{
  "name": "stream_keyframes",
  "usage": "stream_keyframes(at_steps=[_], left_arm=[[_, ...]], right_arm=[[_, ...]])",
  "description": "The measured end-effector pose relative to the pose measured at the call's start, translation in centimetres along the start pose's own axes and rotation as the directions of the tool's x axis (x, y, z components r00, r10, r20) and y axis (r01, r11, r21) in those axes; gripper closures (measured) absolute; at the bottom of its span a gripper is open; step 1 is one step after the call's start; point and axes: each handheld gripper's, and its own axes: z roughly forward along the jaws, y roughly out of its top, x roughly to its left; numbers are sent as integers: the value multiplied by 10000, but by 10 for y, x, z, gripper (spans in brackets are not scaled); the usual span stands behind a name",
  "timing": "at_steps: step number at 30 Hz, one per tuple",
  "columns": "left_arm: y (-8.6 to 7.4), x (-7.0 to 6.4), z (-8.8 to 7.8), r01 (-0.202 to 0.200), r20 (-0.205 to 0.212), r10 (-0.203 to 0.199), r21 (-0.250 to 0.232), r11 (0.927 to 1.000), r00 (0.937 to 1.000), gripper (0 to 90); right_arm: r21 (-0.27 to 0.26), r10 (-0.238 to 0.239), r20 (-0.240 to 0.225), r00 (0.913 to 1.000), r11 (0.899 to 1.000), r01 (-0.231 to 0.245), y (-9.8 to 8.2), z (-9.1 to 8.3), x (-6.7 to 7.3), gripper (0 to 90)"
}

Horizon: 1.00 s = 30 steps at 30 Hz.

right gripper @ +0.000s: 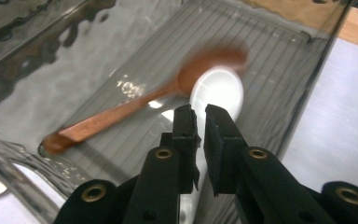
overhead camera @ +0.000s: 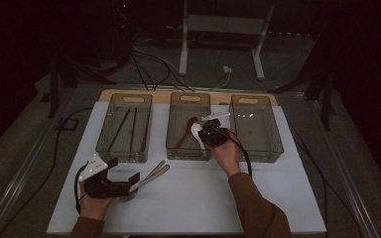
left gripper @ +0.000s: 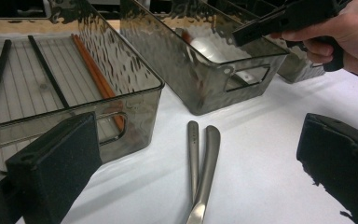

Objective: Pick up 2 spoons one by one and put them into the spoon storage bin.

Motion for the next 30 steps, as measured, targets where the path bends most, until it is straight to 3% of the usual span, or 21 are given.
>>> stream_keyframes(at_steps=[2, 7, 11, 14, 22, 30], left_arm=[[0, 0, 0, -13, -6, 13, 0, 10000, 10000, 6], [0, 0, 0, -18, -16, 18, -6, 10000, 10000, 6], [1, 0, -1, -6, -24, 6, -34, 10000, 10000, 6], [1, 1, -1, -9, -28, 9, -14, 10000, 10000, 6], [1, 0, 0, -38, -24, 38, 4, 10000, 10000, 6], [3, 0, -1, -70, -75, 70, -22, 10000, 9999, 6]], right_arm=[[-103, -19, -26, 10000, 9999, 19, 1, -2, 0, 764], [-446, -110, -295, 9995, 9990, 97, 0, -12, 0, 511], [-738, 152, -796, 9967, 9970, -211, 0, -21, -2, 304], [-989, 274, -872, 9958, 9944, -360, 0, -28, -1, 154], [-1251, -424, -1086, 9932, 9917, 286, -4, -48, 2, 0], [-1551, -673, -1340, 9887, 9868, 462, -19, -64, -3, 0]])
